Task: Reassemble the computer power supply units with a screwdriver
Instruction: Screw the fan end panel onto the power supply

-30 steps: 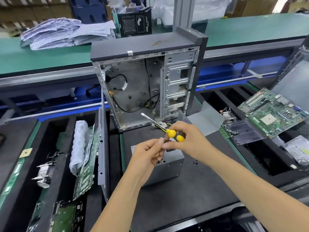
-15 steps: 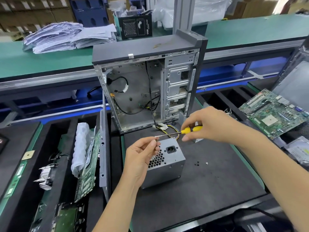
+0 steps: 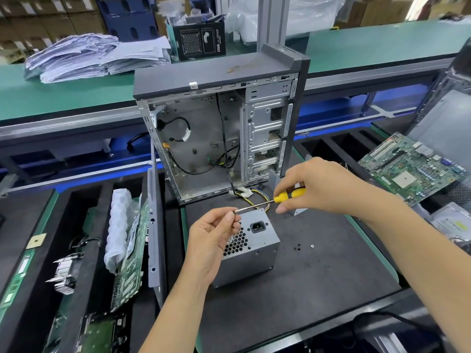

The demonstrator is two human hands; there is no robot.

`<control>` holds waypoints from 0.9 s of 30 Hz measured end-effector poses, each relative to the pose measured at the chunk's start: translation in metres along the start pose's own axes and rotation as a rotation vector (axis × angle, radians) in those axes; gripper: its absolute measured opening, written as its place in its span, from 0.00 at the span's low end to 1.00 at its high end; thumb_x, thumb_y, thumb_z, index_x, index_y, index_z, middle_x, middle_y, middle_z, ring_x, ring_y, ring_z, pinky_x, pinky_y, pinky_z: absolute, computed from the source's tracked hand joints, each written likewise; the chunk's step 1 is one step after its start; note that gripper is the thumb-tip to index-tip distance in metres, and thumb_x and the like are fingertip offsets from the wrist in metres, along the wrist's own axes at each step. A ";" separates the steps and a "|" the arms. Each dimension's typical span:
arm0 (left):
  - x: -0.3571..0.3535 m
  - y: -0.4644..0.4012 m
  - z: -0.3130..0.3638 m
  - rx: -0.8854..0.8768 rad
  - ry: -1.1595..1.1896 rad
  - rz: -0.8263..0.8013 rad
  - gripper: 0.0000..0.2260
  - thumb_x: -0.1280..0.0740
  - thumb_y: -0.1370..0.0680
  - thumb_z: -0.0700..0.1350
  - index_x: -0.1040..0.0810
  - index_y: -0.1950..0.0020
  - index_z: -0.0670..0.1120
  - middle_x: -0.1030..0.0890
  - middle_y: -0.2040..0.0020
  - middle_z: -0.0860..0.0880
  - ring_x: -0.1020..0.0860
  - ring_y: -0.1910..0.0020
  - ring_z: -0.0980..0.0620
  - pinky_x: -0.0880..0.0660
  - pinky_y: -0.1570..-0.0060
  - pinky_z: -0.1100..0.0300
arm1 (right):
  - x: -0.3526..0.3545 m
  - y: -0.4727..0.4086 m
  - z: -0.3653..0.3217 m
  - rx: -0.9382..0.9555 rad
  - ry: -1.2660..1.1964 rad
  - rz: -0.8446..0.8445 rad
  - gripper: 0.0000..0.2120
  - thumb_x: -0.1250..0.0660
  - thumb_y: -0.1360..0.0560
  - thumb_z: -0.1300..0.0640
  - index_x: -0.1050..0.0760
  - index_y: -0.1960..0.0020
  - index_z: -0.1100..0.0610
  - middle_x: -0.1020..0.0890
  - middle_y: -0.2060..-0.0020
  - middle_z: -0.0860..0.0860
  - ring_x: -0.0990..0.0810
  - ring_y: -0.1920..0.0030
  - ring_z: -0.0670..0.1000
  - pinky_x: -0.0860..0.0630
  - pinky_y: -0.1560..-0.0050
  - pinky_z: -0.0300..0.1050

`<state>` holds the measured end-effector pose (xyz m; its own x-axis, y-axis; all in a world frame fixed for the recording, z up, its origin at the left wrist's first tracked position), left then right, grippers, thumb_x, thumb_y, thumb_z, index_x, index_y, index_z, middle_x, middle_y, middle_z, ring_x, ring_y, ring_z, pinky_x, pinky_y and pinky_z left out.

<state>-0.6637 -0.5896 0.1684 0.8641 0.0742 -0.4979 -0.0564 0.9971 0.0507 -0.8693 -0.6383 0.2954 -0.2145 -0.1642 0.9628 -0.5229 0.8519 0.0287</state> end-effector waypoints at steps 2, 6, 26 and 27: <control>-0.001 0.000 0.000 -0.001 -0.007 -0.009 0.06 0.31 0.28 0.39 0.14 0.56 0.44 0.18 0.62 0.46 0.21 0.65 0.55 0.22 0.60 0.65 | 0.000 0.000 0.000 0.005 0.016 -0.002 0.10 0.29 0.35 0.36 0.21 0.55 0.36 0.24 0.65 0.37 0.28 0.62 0.36 0.39 0.68 0.35; -0.001 0.000 0.000 -0.012 -0.012 -0.001 0.05 0.31 0.28 0.39 0.15 0.55 0.42 0.18 0.63 0.45 0.21 0.65 0.54 0.22 0.60 0.65 | -0.001 -0.001 0.000 0.021 0.082 0.007 0.13 0.30 0.34 0.36 0.20 0.51 0.37 0.26 0.67 0.37 0.30 0.63 0.36 0.41 0.69 0.35; 0.004 -0.001 0.007 -0.199 -0.319 -0.020 0.06 0.31 0.25 0.43 0.14 0.54 0.47 0.16 0.62 0.45 0.21 0.64 0.54 0.23 0.60 0.65 | 0.001 0.003 -0.005 0.051 -0.132 -0.173 0.06 0.35 0.24 0.43 0.25 0.53 0.45 0.18 0.67 0.38 0.23 0.64 0.40 0.26 0.61 0.43; 0.005 0.000 0.006 -0.200 -0.353 -0.033 0.07 0.32 0.24 0.42 0.14 0.53 0.48 0.16 0.60 0.45 0.21 0.63 0.53 0.23 0.59 0.64 | 0.003 0.003 -0.004 0.037 -0.145 -0.170 0.07 0.34 0.25 0.43 0.26 0.54 0.45 0.18 0.66 0.38 0.22 0.64 0.41 0.26 0.60 0.43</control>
<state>-0.6565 -0.5898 0.1714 0.9836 0.0673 -0.1671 -0.0924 0.9848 -0.1470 -0.8682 -0.6338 0.2991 -0.2356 -0.3761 0.8961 -0.5913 0.7873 0.1750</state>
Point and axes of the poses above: each hand's wrist, its own y-axis away from the middle knuckle, its own x-axis out of the back of the hand, z = x × y, the point moved 1 cm from there along -y, towards the middle knuckle
